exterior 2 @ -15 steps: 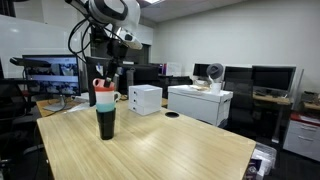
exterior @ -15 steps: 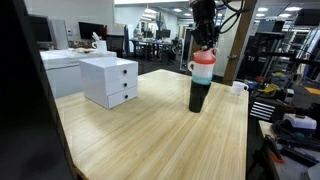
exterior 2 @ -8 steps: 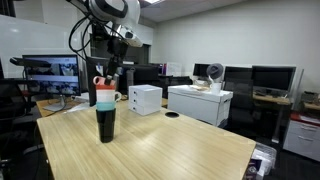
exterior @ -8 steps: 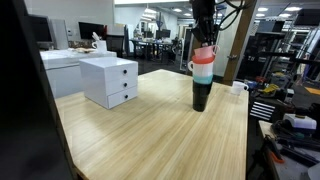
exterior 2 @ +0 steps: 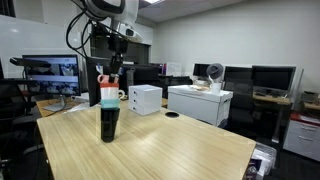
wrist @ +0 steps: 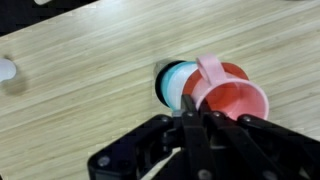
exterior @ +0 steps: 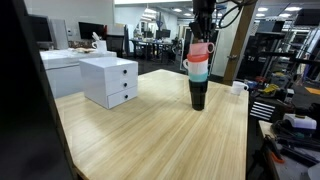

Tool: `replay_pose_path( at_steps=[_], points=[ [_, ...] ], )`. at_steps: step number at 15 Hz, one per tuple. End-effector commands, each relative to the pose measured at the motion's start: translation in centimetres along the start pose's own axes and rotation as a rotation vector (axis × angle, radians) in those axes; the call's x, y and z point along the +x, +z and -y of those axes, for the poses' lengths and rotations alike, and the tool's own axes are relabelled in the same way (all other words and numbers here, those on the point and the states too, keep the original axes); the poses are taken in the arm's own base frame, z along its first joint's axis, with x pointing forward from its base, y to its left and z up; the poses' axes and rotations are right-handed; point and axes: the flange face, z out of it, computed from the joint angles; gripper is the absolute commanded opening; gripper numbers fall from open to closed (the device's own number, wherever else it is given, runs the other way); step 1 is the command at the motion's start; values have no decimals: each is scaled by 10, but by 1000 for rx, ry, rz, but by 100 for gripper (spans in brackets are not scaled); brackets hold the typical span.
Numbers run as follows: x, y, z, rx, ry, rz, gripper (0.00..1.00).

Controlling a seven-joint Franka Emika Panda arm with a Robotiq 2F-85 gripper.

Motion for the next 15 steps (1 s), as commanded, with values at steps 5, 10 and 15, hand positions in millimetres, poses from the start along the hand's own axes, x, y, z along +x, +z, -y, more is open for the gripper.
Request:
replay_pose_path(
  at_steps=[5,10,15],
  points=[
    [-17,14,-25,101,-58,-4,45],
    [-20,14,-25,96,-82,-6,19],
    [-20,11,-26,99,-81,-6,2]
  ],
)
